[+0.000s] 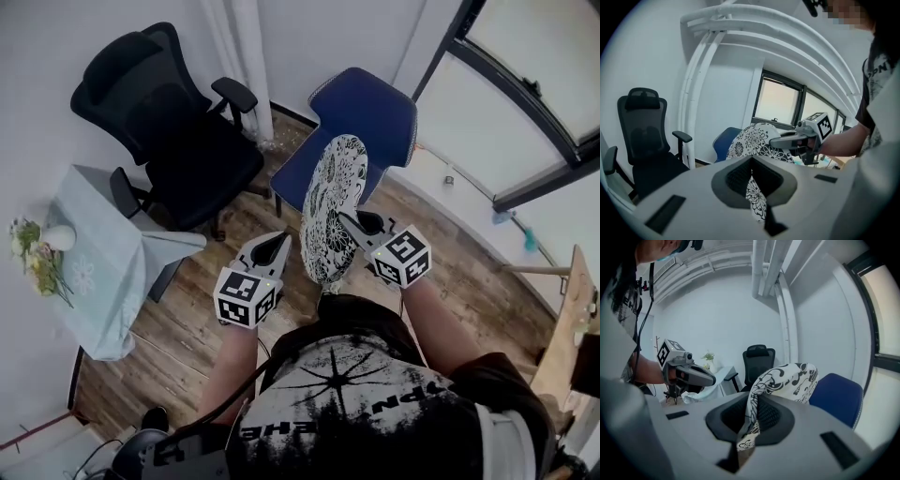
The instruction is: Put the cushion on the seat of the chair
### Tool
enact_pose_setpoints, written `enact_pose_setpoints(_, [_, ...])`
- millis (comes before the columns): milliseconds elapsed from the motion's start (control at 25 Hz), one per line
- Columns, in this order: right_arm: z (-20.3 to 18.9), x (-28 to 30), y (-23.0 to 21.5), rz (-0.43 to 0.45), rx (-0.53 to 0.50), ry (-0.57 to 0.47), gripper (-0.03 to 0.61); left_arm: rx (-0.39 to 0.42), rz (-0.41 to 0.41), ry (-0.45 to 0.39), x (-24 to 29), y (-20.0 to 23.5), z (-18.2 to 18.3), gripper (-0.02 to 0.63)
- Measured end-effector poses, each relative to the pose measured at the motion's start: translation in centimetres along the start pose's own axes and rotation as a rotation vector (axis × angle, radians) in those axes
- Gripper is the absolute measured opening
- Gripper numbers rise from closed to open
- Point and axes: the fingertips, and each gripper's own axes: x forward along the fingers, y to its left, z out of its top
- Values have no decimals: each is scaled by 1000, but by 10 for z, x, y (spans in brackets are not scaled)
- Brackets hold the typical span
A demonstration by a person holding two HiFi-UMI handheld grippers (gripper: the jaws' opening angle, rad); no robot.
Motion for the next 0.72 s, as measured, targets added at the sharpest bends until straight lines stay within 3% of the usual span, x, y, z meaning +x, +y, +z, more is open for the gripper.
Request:
enact_pose_setpoints(320, [18, 35, -61, 44, -25, 17, 31, -84, -10, -24, 66, 25, 22, 15])
enact_pose_setpoints(720, [41, 63, -118, 21, -37, -7, 31, -61, -34, -9, 119, 45, 49, 15])
